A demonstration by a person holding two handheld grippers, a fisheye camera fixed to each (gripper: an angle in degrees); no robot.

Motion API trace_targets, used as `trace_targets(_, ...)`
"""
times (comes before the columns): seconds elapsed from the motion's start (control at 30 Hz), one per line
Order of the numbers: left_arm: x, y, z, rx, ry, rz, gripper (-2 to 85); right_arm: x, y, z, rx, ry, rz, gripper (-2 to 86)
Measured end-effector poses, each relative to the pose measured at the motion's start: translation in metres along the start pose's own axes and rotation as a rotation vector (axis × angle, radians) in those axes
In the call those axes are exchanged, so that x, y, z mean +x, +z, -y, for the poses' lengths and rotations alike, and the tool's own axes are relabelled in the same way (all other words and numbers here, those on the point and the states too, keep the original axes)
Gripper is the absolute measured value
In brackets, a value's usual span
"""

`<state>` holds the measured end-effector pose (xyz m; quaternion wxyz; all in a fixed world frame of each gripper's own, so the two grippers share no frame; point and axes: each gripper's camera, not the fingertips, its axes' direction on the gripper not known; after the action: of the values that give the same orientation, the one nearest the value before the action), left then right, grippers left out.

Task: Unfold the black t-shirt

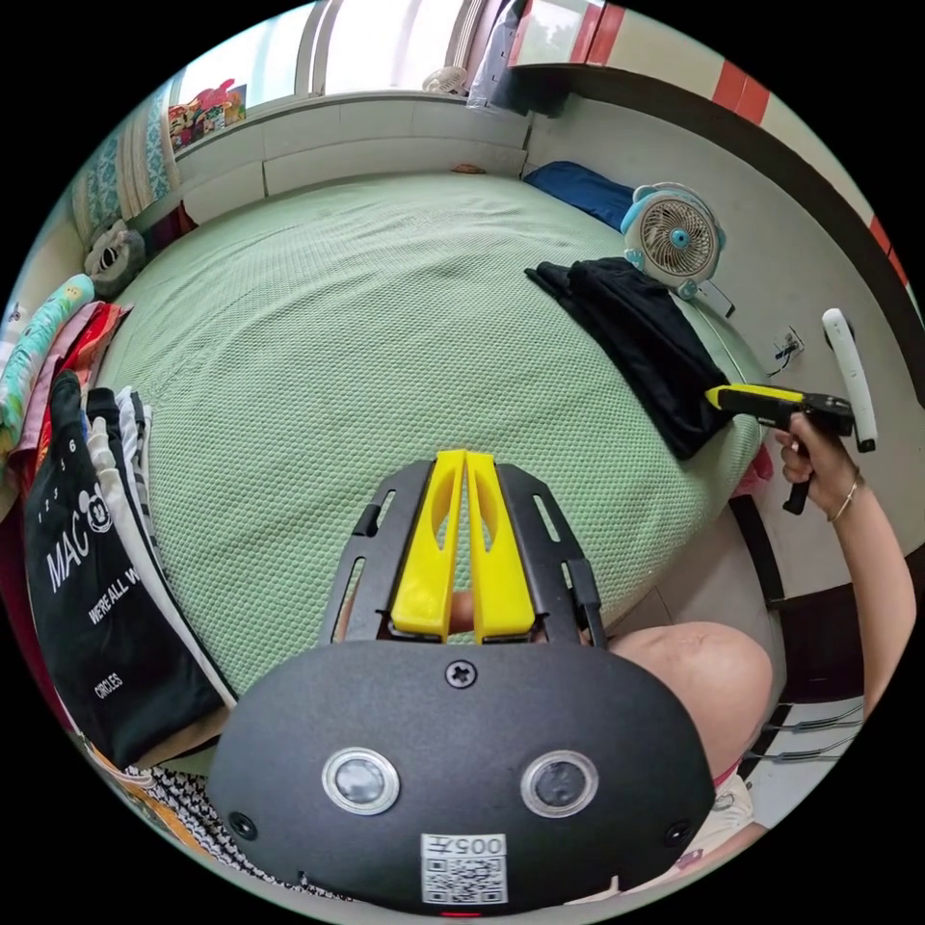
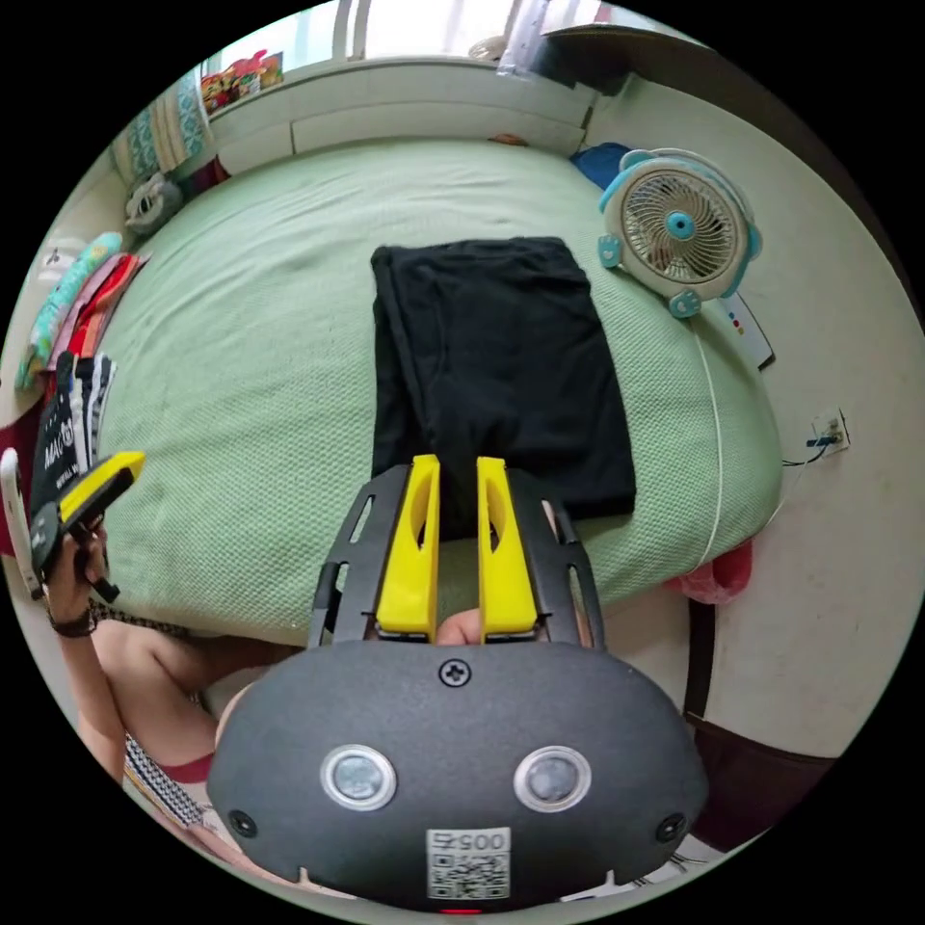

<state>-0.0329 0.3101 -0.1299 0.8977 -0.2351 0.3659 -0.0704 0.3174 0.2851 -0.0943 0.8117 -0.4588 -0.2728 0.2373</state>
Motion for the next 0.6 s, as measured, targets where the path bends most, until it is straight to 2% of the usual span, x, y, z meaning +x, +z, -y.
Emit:
trace_targets(0.2,-0.004,0.0,0.001,-0.006,0.022,0.011,-0.2,-0.016,0.017,-0.006,-0.028,-0.034,-0.013,6.6)
trace_targets(0.43,-0.014,-0.001,0.001,-0.016,0.01,0.006,-0.2,-0.015,0.005,-0.011,-0.002,-0.1,0.098,10.6)
trace_targets(0.6,-0.018,-0.002,-0.003,-0.021,0.018,0.02,-0.2,-0.029,0.016,-0.011,-0.023,-0.136,0.053,12.8)
